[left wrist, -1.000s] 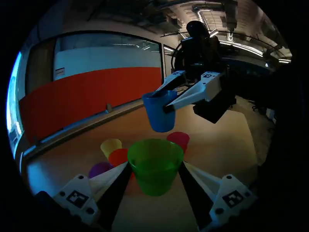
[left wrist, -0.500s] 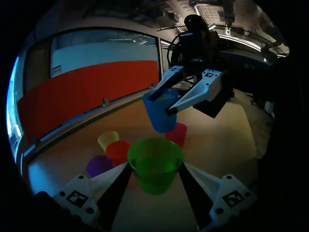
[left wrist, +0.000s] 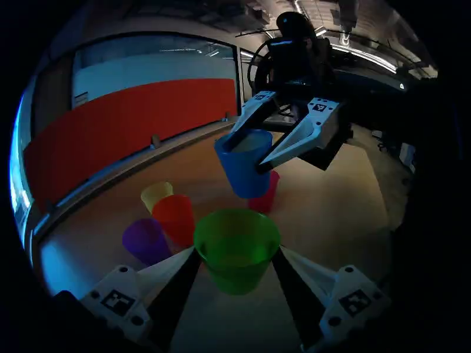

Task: Pour water

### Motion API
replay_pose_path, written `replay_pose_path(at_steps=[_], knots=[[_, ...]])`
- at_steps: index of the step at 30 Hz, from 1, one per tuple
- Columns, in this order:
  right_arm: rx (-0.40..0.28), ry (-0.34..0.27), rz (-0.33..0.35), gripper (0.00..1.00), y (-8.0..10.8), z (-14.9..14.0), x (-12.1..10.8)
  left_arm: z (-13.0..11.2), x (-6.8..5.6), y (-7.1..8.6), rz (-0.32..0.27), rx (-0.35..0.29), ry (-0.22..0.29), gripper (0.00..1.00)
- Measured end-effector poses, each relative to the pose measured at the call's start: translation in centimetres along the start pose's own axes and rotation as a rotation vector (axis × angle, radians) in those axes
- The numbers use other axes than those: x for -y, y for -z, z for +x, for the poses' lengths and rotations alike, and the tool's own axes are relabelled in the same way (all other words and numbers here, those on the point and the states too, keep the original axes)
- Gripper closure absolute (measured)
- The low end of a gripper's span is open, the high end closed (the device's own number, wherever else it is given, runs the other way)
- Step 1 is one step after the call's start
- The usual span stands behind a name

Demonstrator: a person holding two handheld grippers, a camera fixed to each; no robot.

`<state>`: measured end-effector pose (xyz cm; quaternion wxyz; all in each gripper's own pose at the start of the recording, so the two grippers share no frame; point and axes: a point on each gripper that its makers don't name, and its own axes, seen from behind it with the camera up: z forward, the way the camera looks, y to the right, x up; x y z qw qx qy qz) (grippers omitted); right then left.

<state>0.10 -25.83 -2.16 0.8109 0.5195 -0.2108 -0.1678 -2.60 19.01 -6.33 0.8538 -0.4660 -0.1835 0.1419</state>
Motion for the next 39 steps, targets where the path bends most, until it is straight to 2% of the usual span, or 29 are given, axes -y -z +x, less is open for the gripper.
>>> replay_pose_path(at_steps=[15,39], knots=[[0.041,0.035,0.026,0.09,-0.9,-2.2,1.3,-1.8,-0.8,-0.2,-0.03,0.048,-0.008,0.17],[0.109,0.059,0.053,0.09,-3.0,-6.1,2.7,-4.3,-0.4,-1.3,-0.038,0.099,0.038,0.17]])
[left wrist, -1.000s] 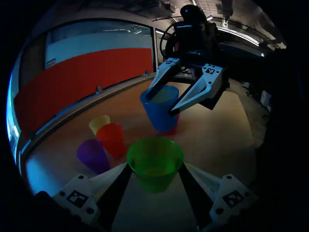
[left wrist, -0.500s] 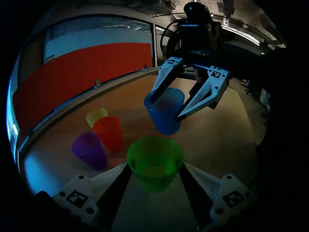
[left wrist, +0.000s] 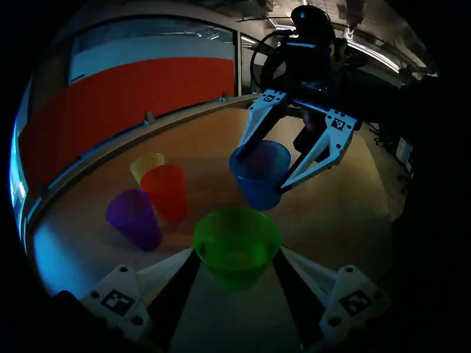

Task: Pour water

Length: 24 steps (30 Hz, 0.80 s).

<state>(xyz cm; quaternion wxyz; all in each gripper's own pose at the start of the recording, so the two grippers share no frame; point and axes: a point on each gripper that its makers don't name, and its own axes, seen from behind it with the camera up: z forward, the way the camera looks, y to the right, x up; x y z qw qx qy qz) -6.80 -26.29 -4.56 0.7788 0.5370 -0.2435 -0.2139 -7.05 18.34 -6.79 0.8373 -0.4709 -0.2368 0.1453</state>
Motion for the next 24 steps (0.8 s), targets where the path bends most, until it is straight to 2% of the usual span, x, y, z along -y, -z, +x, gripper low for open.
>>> replay_pose_path(at_steps=[24], knots=[[0.026,-0.007,0.012,0.09,-0.9,-2.0,1.1,-1.5,0.3,-0.3,0.008,0.005,0.014,0.17]])
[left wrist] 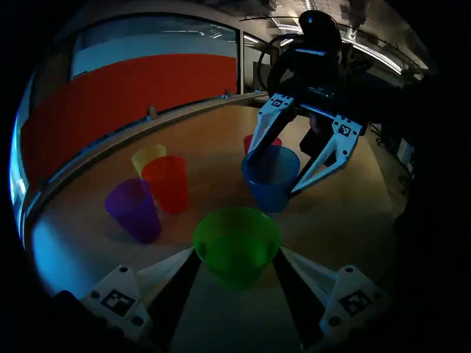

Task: Pour water

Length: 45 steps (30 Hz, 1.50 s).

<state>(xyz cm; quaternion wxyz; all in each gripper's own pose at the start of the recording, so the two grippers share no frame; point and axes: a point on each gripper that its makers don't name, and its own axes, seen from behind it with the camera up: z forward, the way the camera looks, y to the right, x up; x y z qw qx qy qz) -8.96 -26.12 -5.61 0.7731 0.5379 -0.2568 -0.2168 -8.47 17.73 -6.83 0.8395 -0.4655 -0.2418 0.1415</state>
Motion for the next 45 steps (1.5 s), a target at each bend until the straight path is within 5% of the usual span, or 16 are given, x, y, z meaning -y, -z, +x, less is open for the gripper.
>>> replay_pose_path(at_steps=[45], knots=[[0.048,-0.009,-0.031,0.08,0.8,-3.2,0.2,-0.5,0.1,0.2,0.008,-0.006,0.012,0.17]])
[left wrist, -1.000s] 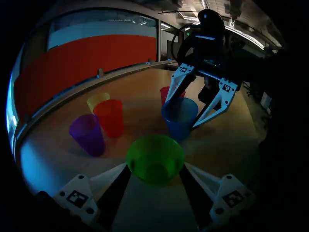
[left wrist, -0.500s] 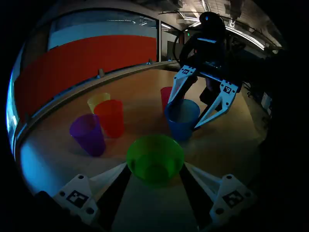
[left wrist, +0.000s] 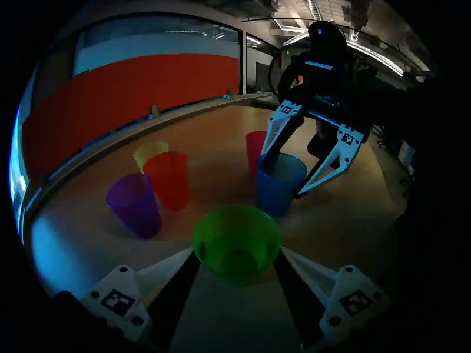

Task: Pour water

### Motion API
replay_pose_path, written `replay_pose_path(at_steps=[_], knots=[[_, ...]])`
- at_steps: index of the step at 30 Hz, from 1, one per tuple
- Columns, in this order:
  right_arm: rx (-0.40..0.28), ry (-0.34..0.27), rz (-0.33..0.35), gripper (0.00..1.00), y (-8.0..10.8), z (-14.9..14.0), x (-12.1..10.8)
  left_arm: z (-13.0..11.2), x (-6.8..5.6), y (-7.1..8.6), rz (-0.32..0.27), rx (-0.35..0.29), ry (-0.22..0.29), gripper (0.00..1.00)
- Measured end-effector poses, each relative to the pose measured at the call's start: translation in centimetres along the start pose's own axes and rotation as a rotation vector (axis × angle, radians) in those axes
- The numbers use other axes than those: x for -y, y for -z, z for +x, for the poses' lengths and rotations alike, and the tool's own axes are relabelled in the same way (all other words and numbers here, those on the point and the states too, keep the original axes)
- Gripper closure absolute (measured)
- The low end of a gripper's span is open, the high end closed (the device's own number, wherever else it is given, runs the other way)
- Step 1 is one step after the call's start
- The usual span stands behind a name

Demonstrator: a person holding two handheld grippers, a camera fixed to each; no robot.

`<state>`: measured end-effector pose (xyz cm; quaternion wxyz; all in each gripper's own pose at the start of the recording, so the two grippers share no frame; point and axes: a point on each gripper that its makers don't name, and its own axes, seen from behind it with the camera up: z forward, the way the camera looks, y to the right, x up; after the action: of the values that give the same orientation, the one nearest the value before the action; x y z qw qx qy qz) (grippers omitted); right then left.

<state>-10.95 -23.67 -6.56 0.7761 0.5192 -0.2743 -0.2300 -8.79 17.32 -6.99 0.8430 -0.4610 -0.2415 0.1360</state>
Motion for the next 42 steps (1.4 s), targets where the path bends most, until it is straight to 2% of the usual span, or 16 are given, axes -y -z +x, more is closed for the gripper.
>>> replay_pose_path(at_steps=[27,42], knots=[[-0.003,0.011,-0.022,0.0,0.3,0.5,-0.6,-0.1,0.0,0.0,-0.009,0.021,0.056,0.14],[-0.024,0.027,-0.025,0.0,1.0,1.7,-0.4,0.5,0.2,1.1,0.014,0.027,0.03,0.13]])
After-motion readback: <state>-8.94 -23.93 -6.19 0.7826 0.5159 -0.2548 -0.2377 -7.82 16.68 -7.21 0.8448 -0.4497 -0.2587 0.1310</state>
